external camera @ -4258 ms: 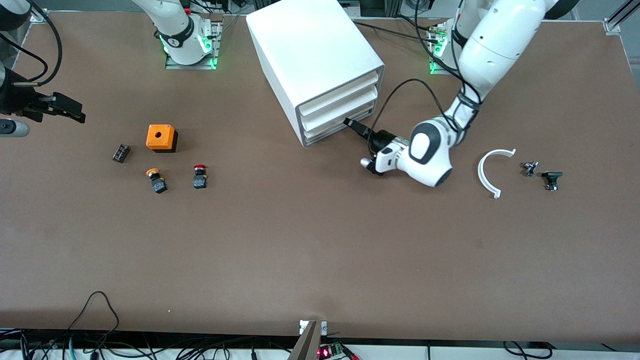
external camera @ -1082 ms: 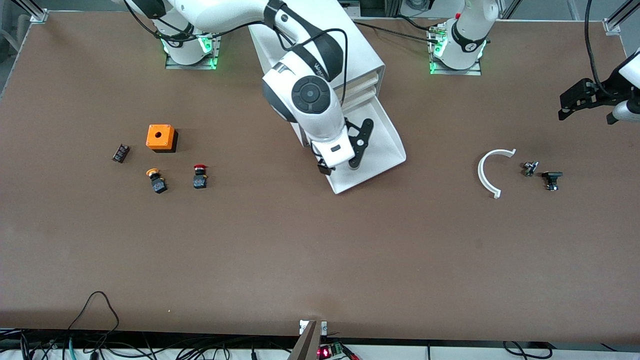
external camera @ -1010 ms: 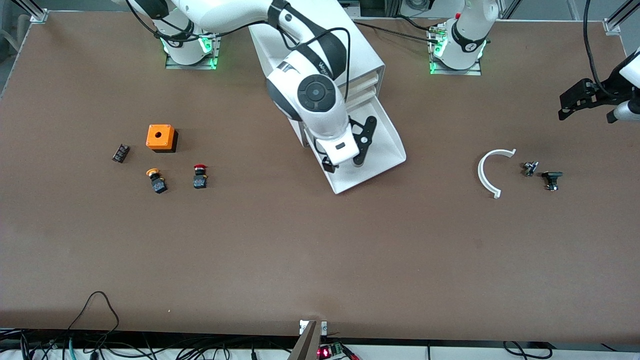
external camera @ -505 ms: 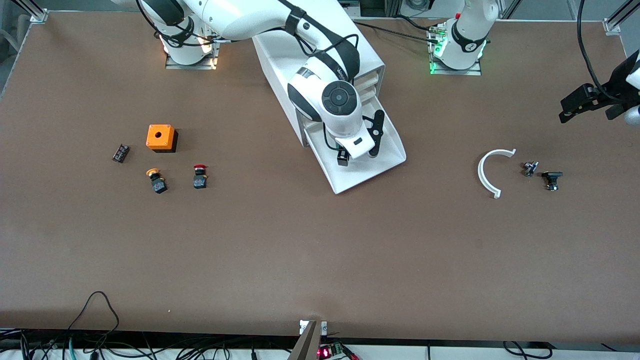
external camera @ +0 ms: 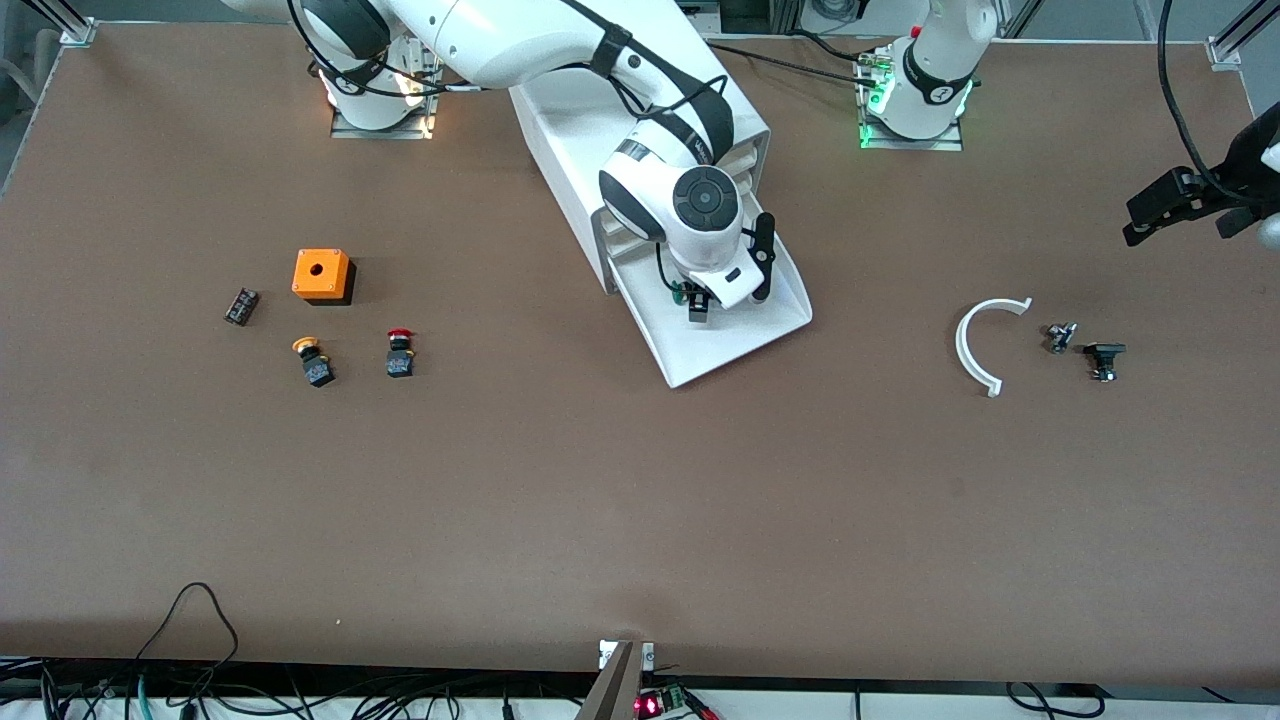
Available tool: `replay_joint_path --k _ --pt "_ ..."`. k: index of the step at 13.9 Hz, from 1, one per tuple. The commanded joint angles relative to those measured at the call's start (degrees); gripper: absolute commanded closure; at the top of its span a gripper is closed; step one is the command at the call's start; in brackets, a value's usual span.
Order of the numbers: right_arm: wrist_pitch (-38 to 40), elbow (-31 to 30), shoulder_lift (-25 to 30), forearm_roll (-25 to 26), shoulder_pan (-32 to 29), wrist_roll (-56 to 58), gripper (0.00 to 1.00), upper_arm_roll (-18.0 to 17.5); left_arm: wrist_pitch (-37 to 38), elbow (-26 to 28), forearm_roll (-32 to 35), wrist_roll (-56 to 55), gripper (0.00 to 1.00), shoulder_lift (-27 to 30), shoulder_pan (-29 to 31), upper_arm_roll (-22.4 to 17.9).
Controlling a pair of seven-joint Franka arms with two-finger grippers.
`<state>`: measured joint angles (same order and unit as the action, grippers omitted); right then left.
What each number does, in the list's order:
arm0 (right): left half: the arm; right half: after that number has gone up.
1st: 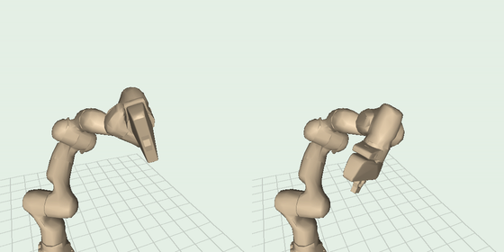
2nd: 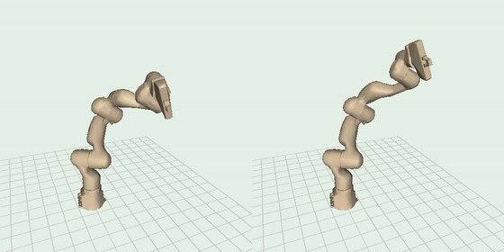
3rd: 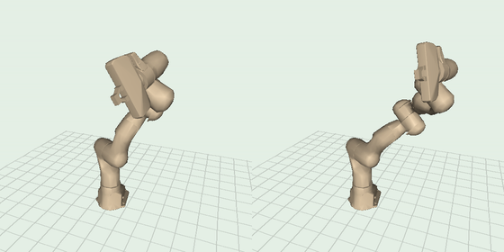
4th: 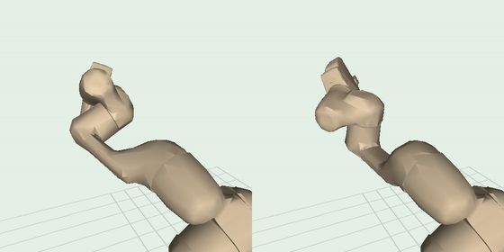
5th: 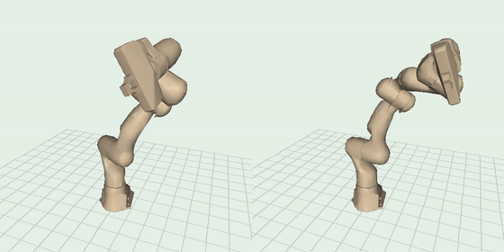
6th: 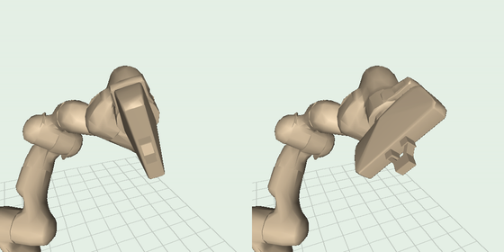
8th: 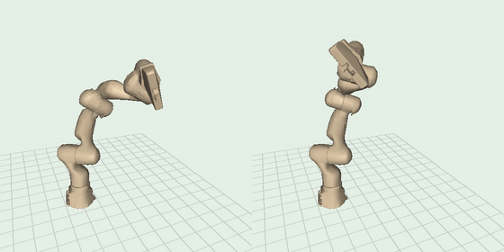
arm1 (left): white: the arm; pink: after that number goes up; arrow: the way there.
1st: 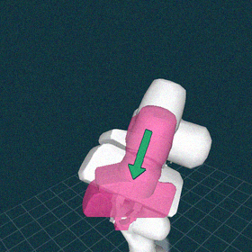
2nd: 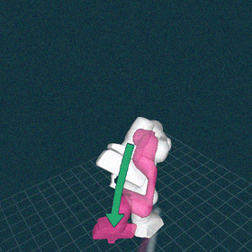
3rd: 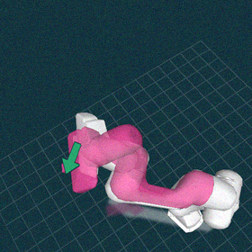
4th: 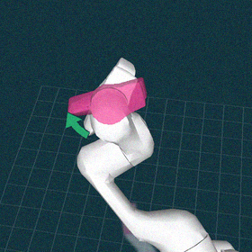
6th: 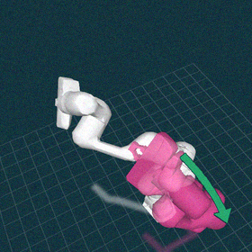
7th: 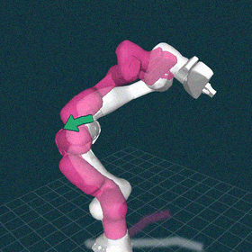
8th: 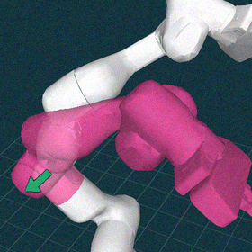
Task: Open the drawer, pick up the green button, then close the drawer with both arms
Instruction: 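Grasp the green push-button inside the drawer with the right gripper, then lift the green button out with the right gripper while the left gripper returns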
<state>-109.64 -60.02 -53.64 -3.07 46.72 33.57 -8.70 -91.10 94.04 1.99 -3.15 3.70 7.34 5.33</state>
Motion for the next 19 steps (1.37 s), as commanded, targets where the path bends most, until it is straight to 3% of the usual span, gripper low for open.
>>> replay_joint_path --k 1,3,6,12,16,19 --pt "-0.31 2.36 -1.82 0.78 0.65 0.97 0.00 0.61 1.63 -2.19 0.56 -0.45 0.00 -1.15 -0.22 -0.23" --pt "-0.40 2.27 -1.91 1.65 0.74 0.97 0.05 0.61 1.63 -2.19 0.47 -0.45 0.00 -1.15 -0.22 -0.32" --pt "-0.40 2.10 -1.91 3.15 1.35 1.15 0.28 0.61 1.63 -2.19 0.47 -0.36 0.00 -1.24 -0.22 -0.32" --pt "-0.40 2.19 -1.91 4.47 2.14 3.17 0.56 0.61 1.63 -2.28 -0.32 -0.01 0.00 -1.50 -0.31 -1.02" --pt "-0.40 2.19 -1.82 5.88 3.73 2.83 0.71 1.31 1.45 -2.81 -0.23 -0.10 0.00 -1.76 -0.49 -1.02" --pt "-0.58 2.27 0.98 5.36 2.76 2.56 0.73 1.31 1.28 -2.90 -0.32 -0.19 0.00 -1.94 -0.57 -1.02"
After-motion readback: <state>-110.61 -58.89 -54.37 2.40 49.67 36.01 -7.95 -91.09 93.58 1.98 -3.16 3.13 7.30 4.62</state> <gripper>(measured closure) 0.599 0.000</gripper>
